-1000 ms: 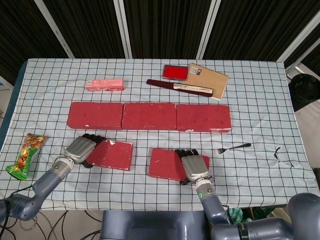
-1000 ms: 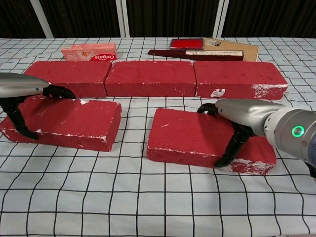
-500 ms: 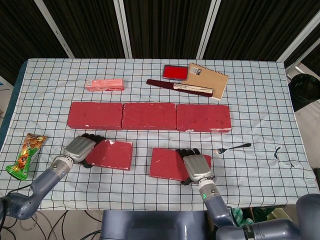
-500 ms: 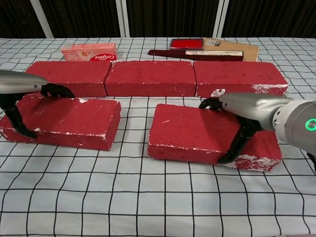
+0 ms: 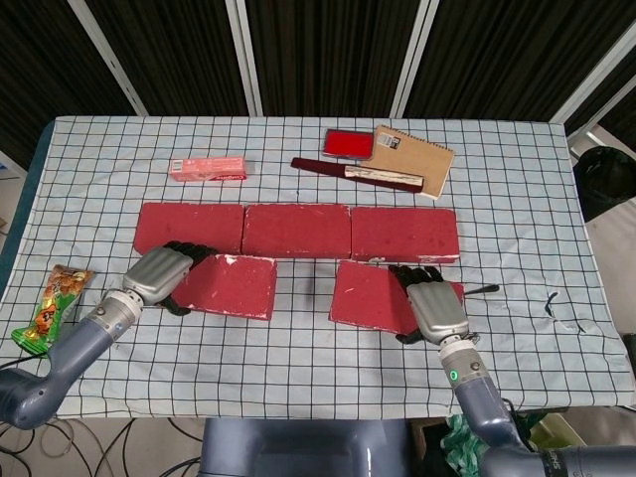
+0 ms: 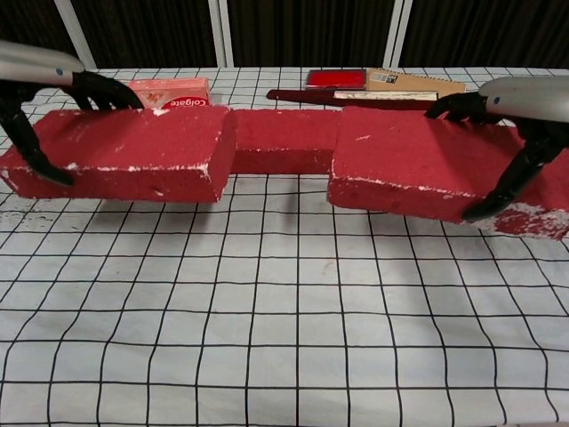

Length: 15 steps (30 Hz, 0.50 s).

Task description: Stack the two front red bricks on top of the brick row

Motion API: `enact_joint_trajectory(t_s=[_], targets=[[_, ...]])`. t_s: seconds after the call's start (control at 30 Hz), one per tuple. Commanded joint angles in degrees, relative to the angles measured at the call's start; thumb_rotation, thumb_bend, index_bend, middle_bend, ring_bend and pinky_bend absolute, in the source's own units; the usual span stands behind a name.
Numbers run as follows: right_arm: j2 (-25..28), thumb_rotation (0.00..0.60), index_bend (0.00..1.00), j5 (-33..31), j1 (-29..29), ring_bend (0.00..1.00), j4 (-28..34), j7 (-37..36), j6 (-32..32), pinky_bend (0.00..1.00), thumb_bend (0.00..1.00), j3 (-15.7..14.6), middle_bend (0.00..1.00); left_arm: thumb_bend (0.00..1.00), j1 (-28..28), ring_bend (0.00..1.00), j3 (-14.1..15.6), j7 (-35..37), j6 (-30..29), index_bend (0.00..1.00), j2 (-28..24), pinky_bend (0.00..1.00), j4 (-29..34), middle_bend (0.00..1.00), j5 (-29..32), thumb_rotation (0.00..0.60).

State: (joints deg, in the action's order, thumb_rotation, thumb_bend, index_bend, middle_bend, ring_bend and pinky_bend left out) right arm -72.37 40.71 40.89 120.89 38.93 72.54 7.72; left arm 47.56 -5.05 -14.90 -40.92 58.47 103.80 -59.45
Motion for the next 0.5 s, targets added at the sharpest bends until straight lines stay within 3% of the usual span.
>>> enact_joint_trajectory(t_s=[0.03, 0.27, 0.5], targets=[[4.9, 0.6, 0.16, 1.5, -0.2, 0.2, -1.3, -4.2, -4.4, 0.09, 0.16, 1.5, 0.24, 0.23, 3.5, 0.13, -2.3, -2.4, 1.1, 0.19, -2.5, 0.19, 1.2, 0.22, 5.0, 0.6], [12.6, 0.6, 0.19, 3.9, 0.5, 0.21, -9.9, -15.6, -15.4, 0.09, 0.17, 5.5, 0.25, 0.23, 11.1, 0.13, -3.6, -5.9, 4.4, 0.2, -1.4, 0.18, -4.6, 0.22, 16.8, 0.6], [12.6, 0.6, 0.2, 6.9, 4.6, 0.21, -22.5, -24.6, -28.1, 0.09, 0.19, 8.4, 0.26, 0.23, 15.9, 0.13, -2.5, -6.9, 7.3, 0.2, 3.7, 0.18, -14.2, 0.22, 22.5, 0.6]])
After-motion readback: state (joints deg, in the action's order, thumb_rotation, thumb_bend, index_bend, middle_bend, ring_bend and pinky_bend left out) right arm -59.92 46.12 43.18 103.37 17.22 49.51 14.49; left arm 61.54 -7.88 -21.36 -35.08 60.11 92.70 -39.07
